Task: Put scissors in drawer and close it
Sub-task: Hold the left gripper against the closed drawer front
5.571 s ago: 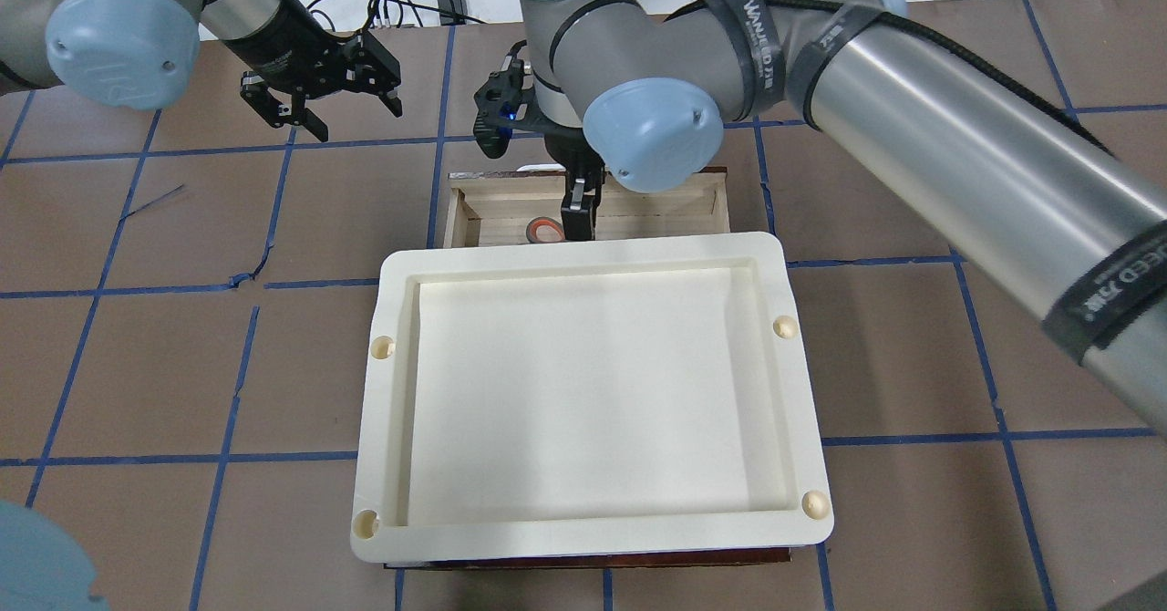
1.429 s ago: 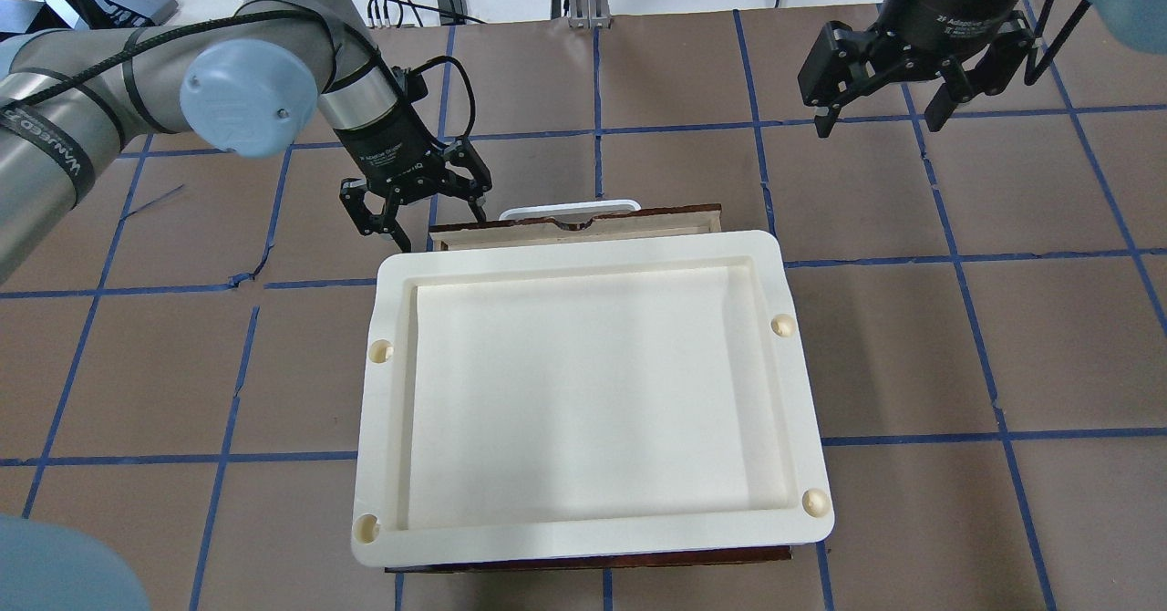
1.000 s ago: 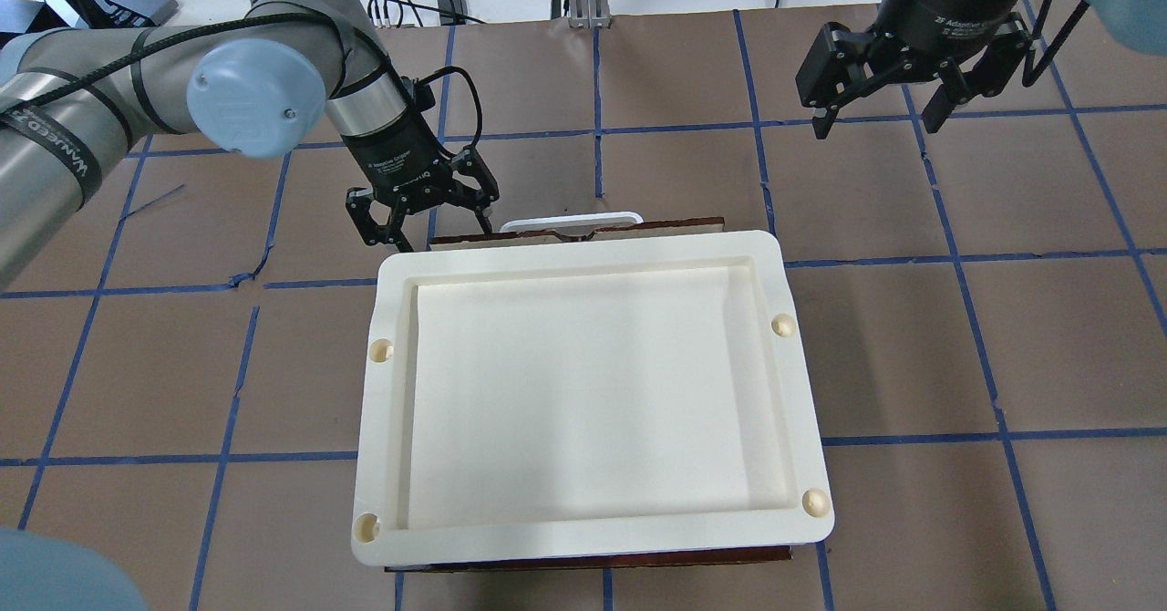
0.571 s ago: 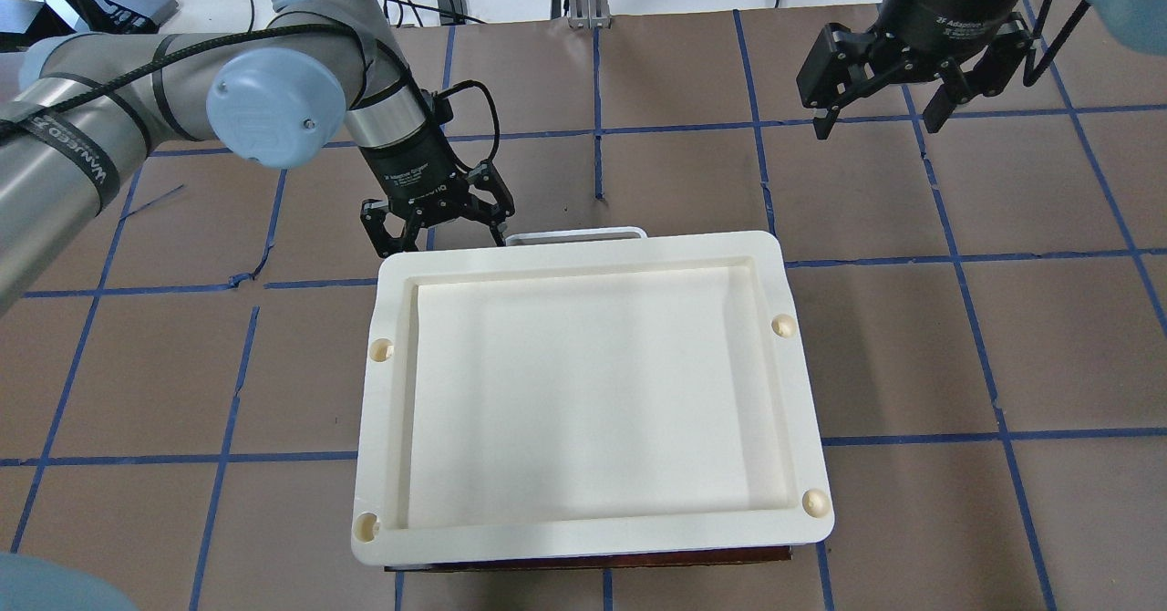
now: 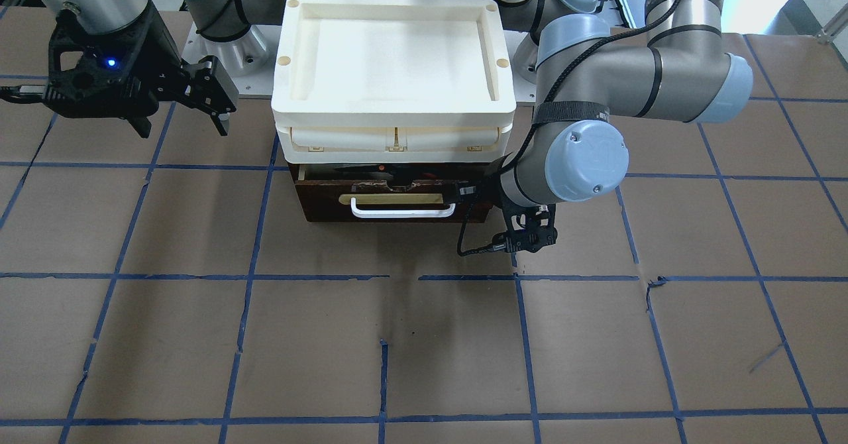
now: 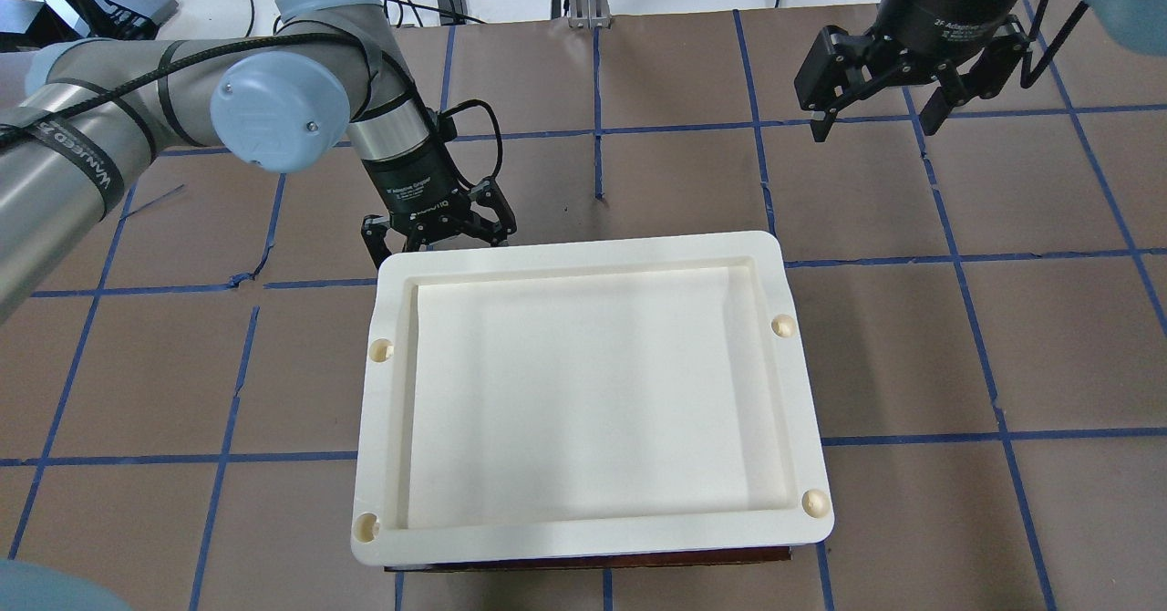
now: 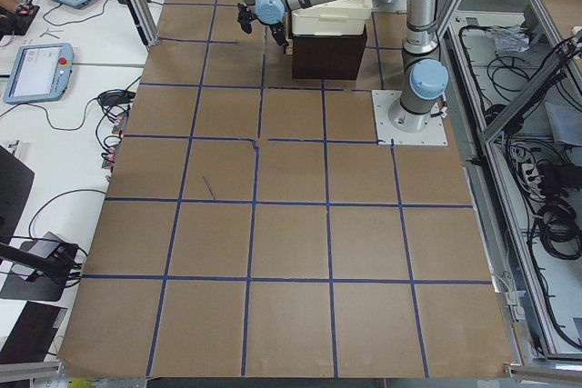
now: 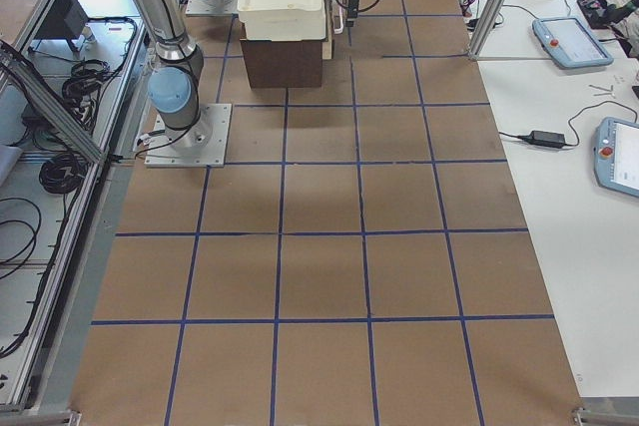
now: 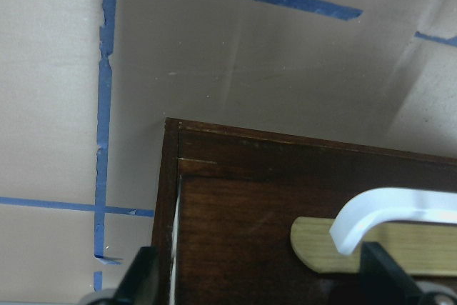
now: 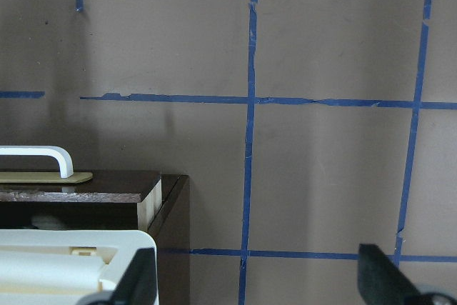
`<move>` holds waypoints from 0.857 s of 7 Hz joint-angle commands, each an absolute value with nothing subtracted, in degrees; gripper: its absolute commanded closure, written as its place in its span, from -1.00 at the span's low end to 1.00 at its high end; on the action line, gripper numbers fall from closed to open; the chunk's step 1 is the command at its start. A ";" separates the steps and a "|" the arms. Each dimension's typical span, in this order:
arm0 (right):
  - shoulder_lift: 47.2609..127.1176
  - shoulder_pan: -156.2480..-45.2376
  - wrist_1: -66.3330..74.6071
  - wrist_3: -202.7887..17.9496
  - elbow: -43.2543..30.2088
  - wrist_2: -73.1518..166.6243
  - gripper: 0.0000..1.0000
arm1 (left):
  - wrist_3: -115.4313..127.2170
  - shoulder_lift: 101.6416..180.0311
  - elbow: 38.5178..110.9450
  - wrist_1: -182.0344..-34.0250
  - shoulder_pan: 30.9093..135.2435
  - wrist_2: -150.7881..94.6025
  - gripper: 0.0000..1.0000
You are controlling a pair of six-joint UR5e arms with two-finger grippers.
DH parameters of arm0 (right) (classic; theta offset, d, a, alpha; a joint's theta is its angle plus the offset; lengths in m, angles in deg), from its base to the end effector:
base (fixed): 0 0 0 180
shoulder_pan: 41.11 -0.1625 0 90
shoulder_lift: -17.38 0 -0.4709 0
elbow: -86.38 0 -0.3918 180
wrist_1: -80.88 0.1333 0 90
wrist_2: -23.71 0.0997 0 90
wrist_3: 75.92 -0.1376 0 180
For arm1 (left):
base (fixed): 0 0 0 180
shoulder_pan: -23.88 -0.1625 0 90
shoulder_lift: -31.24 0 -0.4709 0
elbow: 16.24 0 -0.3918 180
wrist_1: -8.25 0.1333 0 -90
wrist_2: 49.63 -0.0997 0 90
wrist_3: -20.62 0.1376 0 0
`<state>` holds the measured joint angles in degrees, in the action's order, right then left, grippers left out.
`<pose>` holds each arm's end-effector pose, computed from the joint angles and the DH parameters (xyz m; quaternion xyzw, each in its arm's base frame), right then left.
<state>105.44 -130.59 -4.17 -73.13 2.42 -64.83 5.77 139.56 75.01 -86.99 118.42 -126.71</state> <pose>0.1322 -0.5056 0.5221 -0.0197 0.9997 0.0070 0.0129 -0.2072 -0.5367 0.3147 0.1113 -0.9644 -0.2289 0.0724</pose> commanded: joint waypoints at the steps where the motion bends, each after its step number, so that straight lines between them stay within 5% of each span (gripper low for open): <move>1: 105.88 -130.67 -2.97 -73.28 1.66 -64.97 -1.00 | 5.77 139.52 75.08 -88.34 118.54 -126.71 -1.00; 6: 106.42 -130.50 -2.26 -73.02 0.17 -65.40 -1.00 | 5.77 139.52 75.08 -90.01 118.54 -126.71 -1.00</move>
<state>106.51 -130.56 -2.29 -73.23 0.54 -64.89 5.77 139.52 75.08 -89.62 118.54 -126.71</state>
